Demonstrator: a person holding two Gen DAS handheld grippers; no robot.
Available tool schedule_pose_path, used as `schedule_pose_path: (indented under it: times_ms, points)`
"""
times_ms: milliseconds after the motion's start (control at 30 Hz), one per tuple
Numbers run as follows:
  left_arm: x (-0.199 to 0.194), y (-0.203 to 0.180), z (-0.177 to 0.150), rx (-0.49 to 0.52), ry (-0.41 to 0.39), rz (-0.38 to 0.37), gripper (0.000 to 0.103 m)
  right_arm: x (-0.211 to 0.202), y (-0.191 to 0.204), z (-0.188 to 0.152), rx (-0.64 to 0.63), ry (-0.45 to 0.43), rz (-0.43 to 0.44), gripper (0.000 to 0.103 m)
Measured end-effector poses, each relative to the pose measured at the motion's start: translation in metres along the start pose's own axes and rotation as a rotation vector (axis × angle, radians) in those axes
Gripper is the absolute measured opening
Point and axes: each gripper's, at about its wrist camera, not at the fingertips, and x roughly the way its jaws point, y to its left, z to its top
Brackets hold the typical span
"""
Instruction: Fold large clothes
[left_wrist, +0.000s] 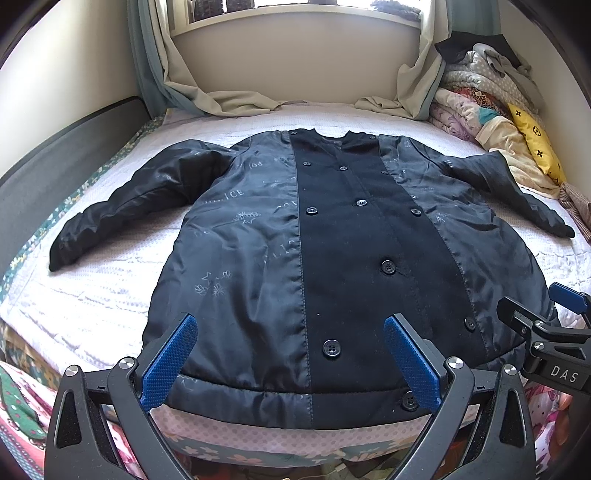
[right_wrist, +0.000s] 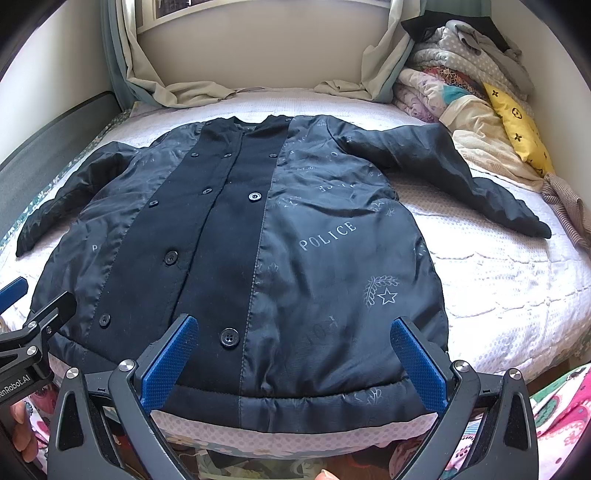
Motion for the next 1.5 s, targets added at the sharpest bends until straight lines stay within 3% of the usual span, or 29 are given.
schedule_pose_path:
  times_ms: [367, 600, 900, 1167, 1400, 1500]
  points:
    - [0.005, 0.004, 0.002, -0.008, 0.001, 0.006, 0.103, 0.004, 0.0, -0.001, 0.002, 0.007, 0.002, 0.103]
    - [0.012, 0.031, 0.021, -0.065, 0.027, 0.031, 0.103, 0.001, -0.005, 0.012, 0.02, 0.014, 0.034, 0.103]
    - [0.021, 0.101, 0.087, -0.192, 0.008, 0.051, 0.103, -0.004, -0.003, 0.087, -0.003, 0.038, 0.164, 0.103]
    - [0.045, 0.15, 0.153, -0.216, -0.023, 0.109, 0.103, 0.03, 0.016, 0.174, -0.094, -0.056, 0.204, 0.103]
    - [0.076, 0.184, 0.167, -0.291, 0.002, 0.112, 0.103, 0.077, 0.016, 0.192, -0.114, -0.067, 0.242, 0.103]
    - [0.089, 0.199, 0.162, -0.339, 0.02, 0.111, 0.103, 0.096, 0.016, 0.192, -0.126, -0.007, 0.249, 0.103]
